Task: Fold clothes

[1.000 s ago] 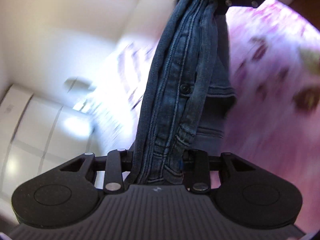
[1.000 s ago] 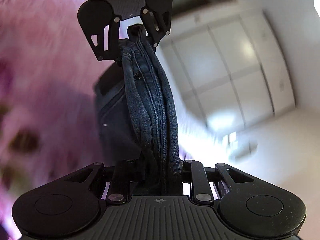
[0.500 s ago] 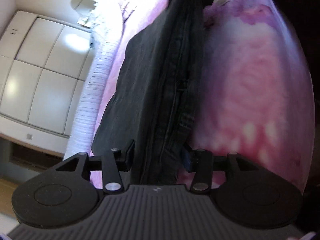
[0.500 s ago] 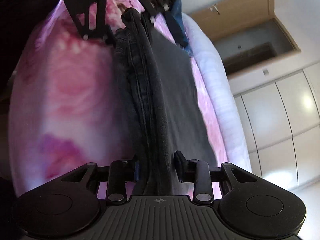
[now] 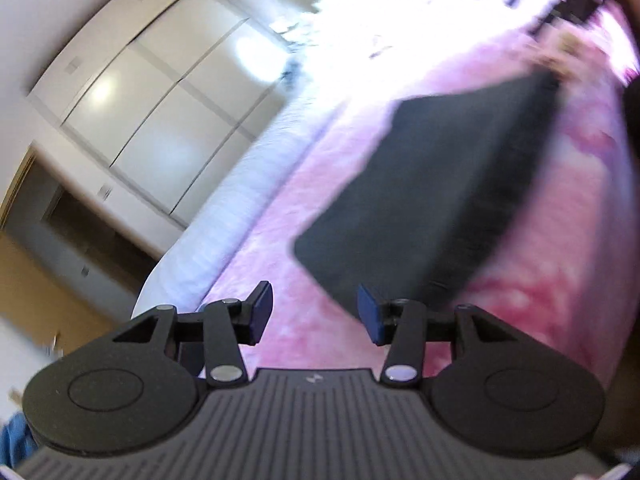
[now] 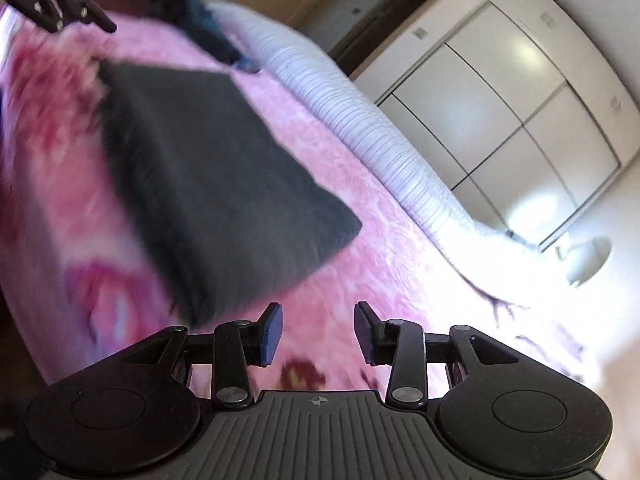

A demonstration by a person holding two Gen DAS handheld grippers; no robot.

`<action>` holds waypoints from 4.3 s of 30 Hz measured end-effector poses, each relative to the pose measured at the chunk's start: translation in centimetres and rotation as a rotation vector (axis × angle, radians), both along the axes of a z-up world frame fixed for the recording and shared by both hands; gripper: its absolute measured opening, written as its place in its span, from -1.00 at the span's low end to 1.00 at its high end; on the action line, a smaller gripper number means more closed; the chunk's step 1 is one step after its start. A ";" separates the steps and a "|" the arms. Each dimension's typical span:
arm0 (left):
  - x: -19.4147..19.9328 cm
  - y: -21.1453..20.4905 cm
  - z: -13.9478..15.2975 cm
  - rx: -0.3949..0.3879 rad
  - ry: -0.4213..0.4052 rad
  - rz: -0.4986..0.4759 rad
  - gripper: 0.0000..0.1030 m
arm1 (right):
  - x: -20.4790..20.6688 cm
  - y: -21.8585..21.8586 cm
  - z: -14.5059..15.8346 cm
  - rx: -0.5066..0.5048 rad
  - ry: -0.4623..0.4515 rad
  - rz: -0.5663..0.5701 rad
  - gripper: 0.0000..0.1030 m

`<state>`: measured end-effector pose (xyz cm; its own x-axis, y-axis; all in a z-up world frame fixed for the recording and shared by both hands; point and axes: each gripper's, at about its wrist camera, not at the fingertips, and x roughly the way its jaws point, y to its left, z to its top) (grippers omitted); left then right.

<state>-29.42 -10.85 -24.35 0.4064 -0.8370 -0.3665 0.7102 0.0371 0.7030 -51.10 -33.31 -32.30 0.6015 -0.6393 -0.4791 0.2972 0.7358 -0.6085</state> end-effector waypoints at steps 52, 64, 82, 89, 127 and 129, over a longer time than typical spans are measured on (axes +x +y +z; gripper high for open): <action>10.3 -4.6 -2.4 0.075 0.921 0.128 -0.77 | -1.1 -0.7 2.8 0.587 -0.337 -0.084 -0.20; 8.4 -0.7 -1.4 0.040 0.622 0.067 -0.37 | 0.1 2.0 1.9 0.416 -0.196 -0.031 -0.12; 1.7 -1.3 -5.6 0.181 0.161 -0.107 -0.70 | 1.2 2.9 -3.0 0.097 0.073 0.032 -0.84; 1.7 -1.5 -5.9 0.217 0.144 -0.102 -0.70 | 1.1 2.9 -4.1 0.111 0.064 0.018 -0.83; -2.5 -1.2 -5.5 0.230 0.094 -0.152 0.03 | 5.4 5.2 -4.7 0.016 0.228 0.248 0.41; -2.6 -1.1 -5.6 0.232 0.091 -0.154 0.04 | 5.2 5.2 -4.6 0.018 0.225 0.246 0.41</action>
<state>-31.98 -12.00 -29.92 0.2378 -0.7756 -0.5847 0.7556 -0.2305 0.6131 -45.85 -28.11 -36.92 0.6144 -0.4784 -0.6274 -0.0308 0.7801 -0.6249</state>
